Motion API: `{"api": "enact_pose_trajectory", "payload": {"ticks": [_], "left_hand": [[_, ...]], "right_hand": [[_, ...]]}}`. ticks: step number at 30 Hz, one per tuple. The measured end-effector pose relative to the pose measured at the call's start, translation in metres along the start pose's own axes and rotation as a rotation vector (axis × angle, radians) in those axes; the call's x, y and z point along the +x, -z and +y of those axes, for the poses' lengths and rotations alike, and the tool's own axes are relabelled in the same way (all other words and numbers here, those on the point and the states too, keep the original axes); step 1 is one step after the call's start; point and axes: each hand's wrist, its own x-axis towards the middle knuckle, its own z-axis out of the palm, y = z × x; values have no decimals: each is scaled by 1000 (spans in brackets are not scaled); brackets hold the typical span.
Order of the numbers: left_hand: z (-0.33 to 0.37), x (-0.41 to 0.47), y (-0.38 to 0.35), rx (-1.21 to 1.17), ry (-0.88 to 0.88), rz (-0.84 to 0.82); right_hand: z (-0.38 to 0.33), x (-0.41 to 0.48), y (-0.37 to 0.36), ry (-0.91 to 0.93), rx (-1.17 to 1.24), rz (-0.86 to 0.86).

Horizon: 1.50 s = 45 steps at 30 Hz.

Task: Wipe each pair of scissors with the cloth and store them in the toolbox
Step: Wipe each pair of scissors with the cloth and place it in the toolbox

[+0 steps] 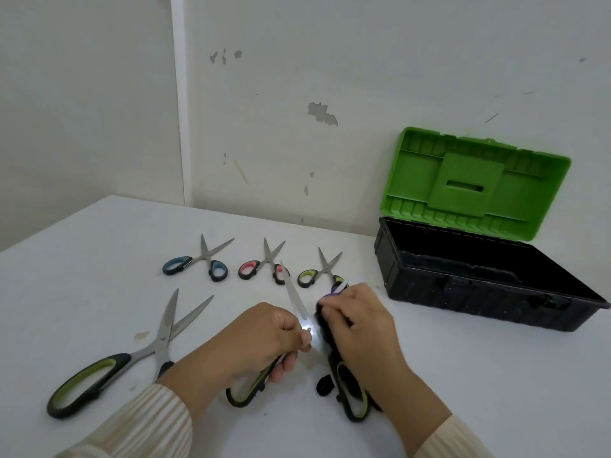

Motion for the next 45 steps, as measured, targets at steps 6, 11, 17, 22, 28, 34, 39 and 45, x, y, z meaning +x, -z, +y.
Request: {"api": "enact_pose_trajectory", "payload": {"ticks": [6, 11, 17, 22, 28, 34, 39, 45], "left_hand": [[0, 1, 7, -98, -7, 15], [-2, 2, 10, -168, -6, 32], [1, 5, 23, -740, 197, 72], [-6, 15, 11, -1440, 123, 254], [2, 17, -30, -1028, 17, 157], [-1, 15, -28, -933, 13, 315], [-1, 16, -7, -877, 38, 470], [-4, 16, -6, -770, 194, 247]], "right_hand": [[16, 14, 35, -241, 113, -73], [-3, 5, 22, -98, 71, -519], [6, 7, 25, -216, 232, -400], [7, 6, 19, -343, 317, -237], [0, 6, 11, -281, 261, -212], [-12, 1, 6, -108, 166, -359], [10, 9, 31, -176, 218, -330], [34, 19, 54, -409, 585, 163]]}}
